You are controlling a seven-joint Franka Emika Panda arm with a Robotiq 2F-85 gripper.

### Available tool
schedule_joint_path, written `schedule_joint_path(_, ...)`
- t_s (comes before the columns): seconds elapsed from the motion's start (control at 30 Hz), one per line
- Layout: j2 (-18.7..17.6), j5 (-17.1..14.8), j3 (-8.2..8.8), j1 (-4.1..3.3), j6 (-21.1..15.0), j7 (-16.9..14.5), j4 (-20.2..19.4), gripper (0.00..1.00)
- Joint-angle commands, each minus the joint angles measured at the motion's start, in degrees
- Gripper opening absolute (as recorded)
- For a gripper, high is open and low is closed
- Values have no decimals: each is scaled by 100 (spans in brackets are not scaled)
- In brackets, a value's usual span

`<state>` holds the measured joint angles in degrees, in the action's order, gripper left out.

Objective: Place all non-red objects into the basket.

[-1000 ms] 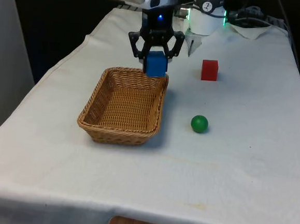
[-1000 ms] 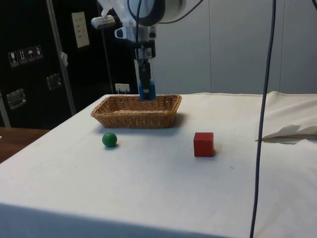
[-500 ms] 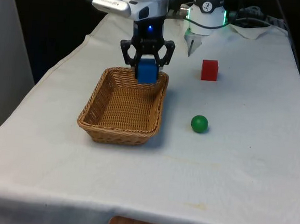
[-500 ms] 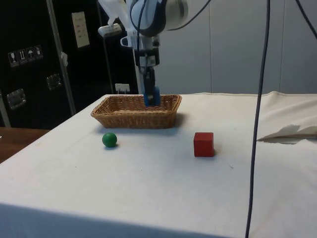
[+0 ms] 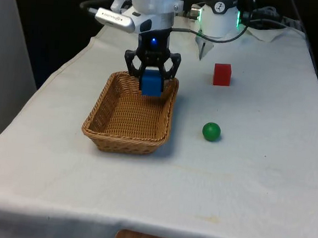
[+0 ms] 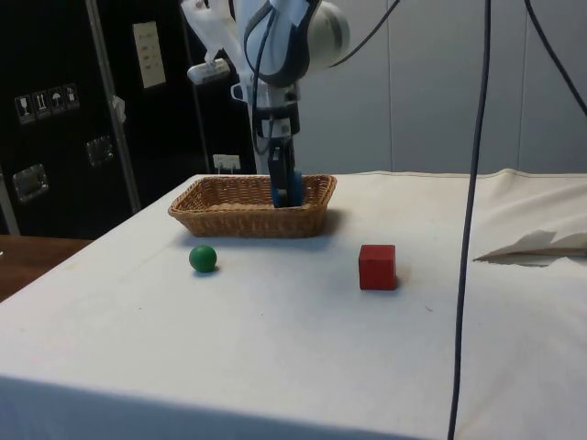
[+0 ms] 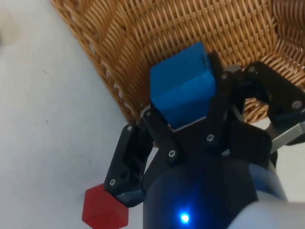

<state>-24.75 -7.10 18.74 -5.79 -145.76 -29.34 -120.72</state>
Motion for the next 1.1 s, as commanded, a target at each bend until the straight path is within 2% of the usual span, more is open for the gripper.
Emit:
schedule_joint_path(0.0,-69,-6,17,6,-69,69,23,1)
schedule_joint_path(0.03,-23,0,6,0,-23,34,0,1)
schedule_joint_path(0.17,-160,-6,52,0,-132,229,34,1)
schedule_joint_path(0.27,-218,-34,52,23,-149,264,86,1)
schedule_joint_path(0.3,-183,0,57,0,-109,269,57,1)
schedule_joint_path(0.37,-252,-52,52,40,-132,269,126,1)
schedule_joint_path(0.47,-269,-74,52,46,-109,246,149,1)
schedule_joint_path(0.5,-269,-80,52,52,-103,235,155,4)
schedule_joint_path(0.57,-269,-86,46,52,-97,223,160,22)
schedule_joint_path(0.6,-269,-86,46,57,-86,218,160,41)
schedule_joint_path(0.63,-269,-34,86,17,-109,269,143,51)
schedule_joint_path(0.67,-269,-92,46,57,-86,212,160,51)
schedule_joint_path(0.83,-269,-97,46,63,-74,195,166,97)
schedule_joint_path(0.93,-269,-97,46,69,-69,189,172,100)
schedule_joint_path(0.97,-269,-40,92,23,-103,246,149,100)
schedule_joint_path(1.0,-269,-97,46,69,-69,189,172,100)
schedule_joint_path(1.07,-258,-92,52,63,-57,189,172,100)
